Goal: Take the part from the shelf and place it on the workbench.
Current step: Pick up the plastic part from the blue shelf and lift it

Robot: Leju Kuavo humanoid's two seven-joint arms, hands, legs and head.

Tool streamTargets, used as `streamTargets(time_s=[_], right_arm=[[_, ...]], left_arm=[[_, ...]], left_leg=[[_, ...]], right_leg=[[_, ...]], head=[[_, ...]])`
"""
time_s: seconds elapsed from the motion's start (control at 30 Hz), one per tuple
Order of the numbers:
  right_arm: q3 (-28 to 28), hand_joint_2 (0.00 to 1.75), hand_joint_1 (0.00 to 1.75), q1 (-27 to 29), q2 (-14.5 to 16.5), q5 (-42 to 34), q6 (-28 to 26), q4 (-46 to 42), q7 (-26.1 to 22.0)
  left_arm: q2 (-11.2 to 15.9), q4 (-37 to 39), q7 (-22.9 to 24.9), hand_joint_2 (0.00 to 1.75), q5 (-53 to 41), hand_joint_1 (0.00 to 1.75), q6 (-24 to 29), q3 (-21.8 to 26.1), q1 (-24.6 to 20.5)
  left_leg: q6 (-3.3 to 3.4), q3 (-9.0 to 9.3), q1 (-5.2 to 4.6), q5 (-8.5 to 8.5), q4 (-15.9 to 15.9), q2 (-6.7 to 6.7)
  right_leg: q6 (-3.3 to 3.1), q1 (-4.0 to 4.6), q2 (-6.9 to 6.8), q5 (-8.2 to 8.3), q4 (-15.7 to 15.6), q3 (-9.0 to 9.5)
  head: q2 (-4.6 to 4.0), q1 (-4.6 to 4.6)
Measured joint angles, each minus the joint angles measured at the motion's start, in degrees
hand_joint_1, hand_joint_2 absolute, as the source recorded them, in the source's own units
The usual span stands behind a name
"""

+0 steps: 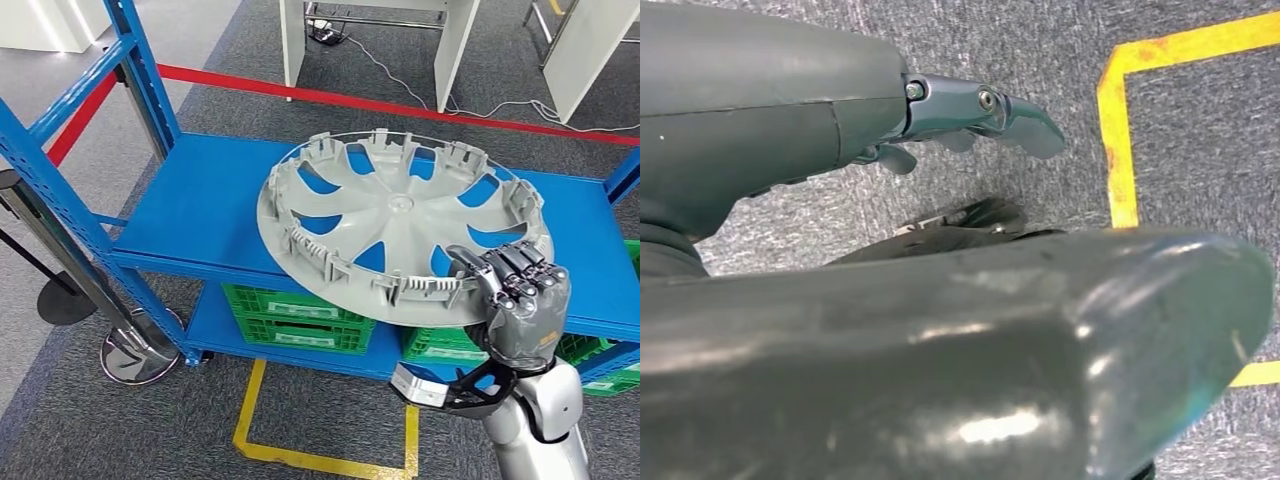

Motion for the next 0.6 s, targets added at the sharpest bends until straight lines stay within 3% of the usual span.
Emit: streamTargets(time_s=[0.13, 0.23, 0.3, 0.37, 0.4, 0.43, 0.47, 0.53, 0.6], right_arm=[[-0.4, 1.75, 1.75, 0.0, 0.4, 0.0, 0.0, 0.0, 0.3], [-0.6, 1.75, 1.75, 0.0, 0.6, 0.0, 0.0, -0.1, 0.6], [-0.8, 1.75, 1.75, -0.1, 0.6, 0.0, 0.0, -0.1, 0.7], [-0.9, 1.75, 1.75, -0.1, 0.6, 0.0, 0.0, -0.1, 0.7], [-0.9, 1.75, 1.75, 0.0, 0.6, 0.0, 0.0, -0.1, 0.8], [-1.0, 1.75, 1.75, 0.1, 0.6, 0.0, 0.0, -0.1, 0.8], [-1.0, 1.75, 1.75, 0.1, 0.6, 0.0, 0.0, -0.1, 0.9], [-1.1, 1.75, 1.75, 0.2, 0.6, 0.0, 0.0, -0.1, 1.0], [-1.1, 1.75, 1.75, 0.2, 0.6, 0.0, 0.0, -0.2, 1.1]], left_arm=[[0.2, 0.0, 0.5, 0.0, -0.3, 0.0, 0.3, 0.0, 0.0], [0.3, 0.0, 0.6, 0.0, -0.5, 0.0, 0.5, 0.0, -0.1], [0.3, 0.0, 0.6, 0.0, -0.5, 0.0, 0.5, 0.0, -0.2], [0.3, 0.0, 0.6, 0.0, -0.6, 0.0, 0.6, 0.0, -0.2], [0.4, 0.0, 0.6, 0.0, -0.6, 0.0, 0.6, 0.0, -0.2], [0.4, 0.0, 0.6, 0.0, -0.6, 0.0, 0.6, 0.0, -0.2], [0.4, 0.0, 0.6, 0.0, -0.6, 0.0, 0.7, 0.0, -0.2], [0.3, 0.0, 0.6, 0.0, -0.6, 0.0, 0.8, 0.0, -0.3], [0.2, 0.0, 0.7, 0.0, -0.7, 0.0, 1.0, -0.1, -0.4]], left_leg=[[0.32, -0.11, -0.24, -0.05, 0.1, 0.0], [1.21, 0.06, -0.03, 0.56, -0.6, 0.11], [1.81, 0.23, 0.21, 1.06, -1.2, 0.25], [1.93, 0.16, 0.07, 1.15, -1.2, 0.29], [1.94, 0.15, -0.02, 1.14, -1.2, 0.29], [1.95, 0.17, -0.11, 1.11, -1.2, 0.26], [1.93, 0.23, -0.18, 1.05, -1.2, 0.22], [1.76, 0.41, -0.27, 0.82, -1.1, 0.12], [1.38, 0.15, -0.42, 0.68, -0.9, 0.05]], right_leg=[[0.38, -0.25, 0.0, 0.18, -0.2, 0.0], [0.88, -0.26, -0.02, -0.35, 0.3, -0.47], [0.83, -0.08, -0.02, -3.04, 4.6, -2.61], [0.62, 0.07, 0.0, -6.35, 12.3, -6.28], [0.55, 0.1, 0.0, -7.06, 15.2, -7.86], [0.43, 0.16, 0.0, -6.49, 16.3, -8.62], [0.25, 0.22, 0.0, -4.83, 15.1, -8.37], [-0.39, 0.42, 0.03, -0.3, 8.1, -5.6], [-0.93, 0.72, 0.04, 2.0, 2.8, -3.0]], head=[[0.0, -0.02], [0.0, 0.04], [0.0, 0.22], [0.0, 0.31], [0.0, 0.29], [0.0, 0.29], [0.0, 0.31], [0.0, 0.29], [0.0, 0.19]])
